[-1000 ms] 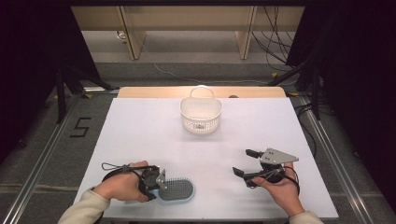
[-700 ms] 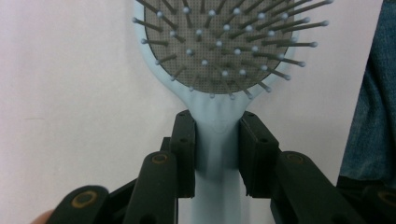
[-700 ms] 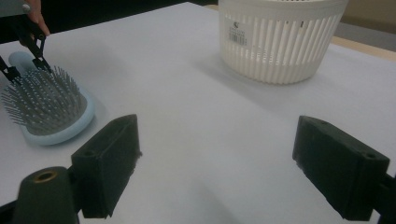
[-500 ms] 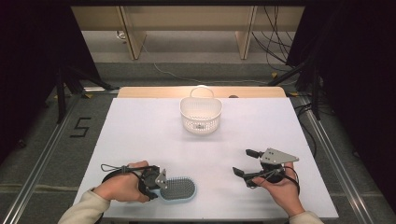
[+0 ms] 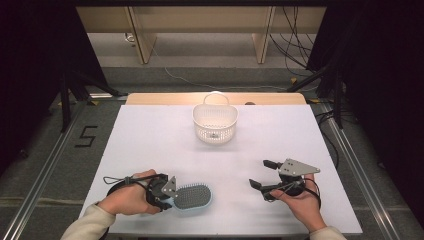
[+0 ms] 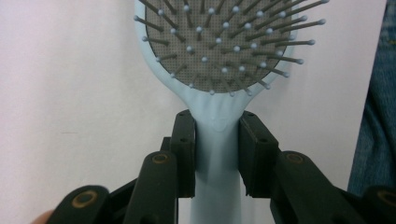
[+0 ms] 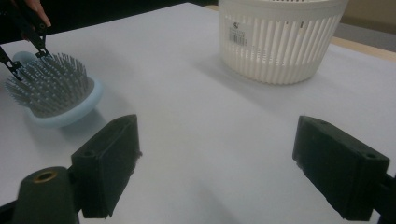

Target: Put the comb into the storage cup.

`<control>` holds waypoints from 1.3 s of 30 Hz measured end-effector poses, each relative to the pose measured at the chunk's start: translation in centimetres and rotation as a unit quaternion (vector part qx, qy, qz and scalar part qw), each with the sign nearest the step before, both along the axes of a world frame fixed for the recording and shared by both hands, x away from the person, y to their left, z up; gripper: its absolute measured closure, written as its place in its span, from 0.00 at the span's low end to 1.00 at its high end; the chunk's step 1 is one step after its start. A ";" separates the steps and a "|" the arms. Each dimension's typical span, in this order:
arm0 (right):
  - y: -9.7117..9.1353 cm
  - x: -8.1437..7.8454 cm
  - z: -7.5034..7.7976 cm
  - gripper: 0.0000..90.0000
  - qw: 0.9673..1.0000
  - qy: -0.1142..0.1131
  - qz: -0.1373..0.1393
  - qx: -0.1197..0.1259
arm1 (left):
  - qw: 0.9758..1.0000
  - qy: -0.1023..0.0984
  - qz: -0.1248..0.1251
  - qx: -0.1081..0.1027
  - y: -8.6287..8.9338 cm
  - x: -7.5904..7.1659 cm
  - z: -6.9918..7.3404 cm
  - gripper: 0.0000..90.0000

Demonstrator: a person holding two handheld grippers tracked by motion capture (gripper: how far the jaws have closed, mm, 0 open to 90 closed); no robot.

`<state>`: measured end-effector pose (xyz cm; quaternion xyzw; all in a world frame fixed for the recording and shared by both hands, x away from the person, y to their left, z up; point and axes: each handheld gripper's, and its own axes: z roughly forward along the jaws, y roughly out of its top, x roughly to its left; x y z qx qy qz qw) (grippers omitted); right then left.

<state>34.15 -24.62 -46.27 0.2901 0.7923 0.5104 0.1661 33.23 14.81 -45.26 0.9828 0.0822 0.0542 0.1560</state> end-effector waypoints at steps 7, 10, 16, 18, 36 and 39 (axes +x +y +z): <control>0.0 0.0 0.0 0.18 1.000 -0.001 0.001 0.001 | 1.000 -0.009 0.013 -0.020 0.3 0.1 0.1 0.77; 0.0 0.0 0.0 0.18 1.000 -0.001 0.001 0.001 | 0.999 -0.014 0.011 -0.028 0.4 0.1 0.2 0.77; 0.0 0.0 0.0 0.18 1.000 -0.001 0.001 0.001 | 0.998 -0.026 0.014 -0.048 0.6 -0.1 0.4 0.77; 0.0 0.0 0.0 0.18 1.000 -0.001 0.001 0.001 | 0.998 -0.033 0.019 -0.059 0.8 -0.2 0.5 0.77; 0.0 0.0 0.0 0.18 1.000 -0.001 0.002 0.001 | 0.992 -0.052 0.046 -0.110 1.8 -0.4 0.3 0.77; 0.0 0.0 0.0 0.18 1.000 -0.001 0.002 0.002 | 0.990 -0.054 0.050 -0.122 1.9 -0.4 0.5 0.77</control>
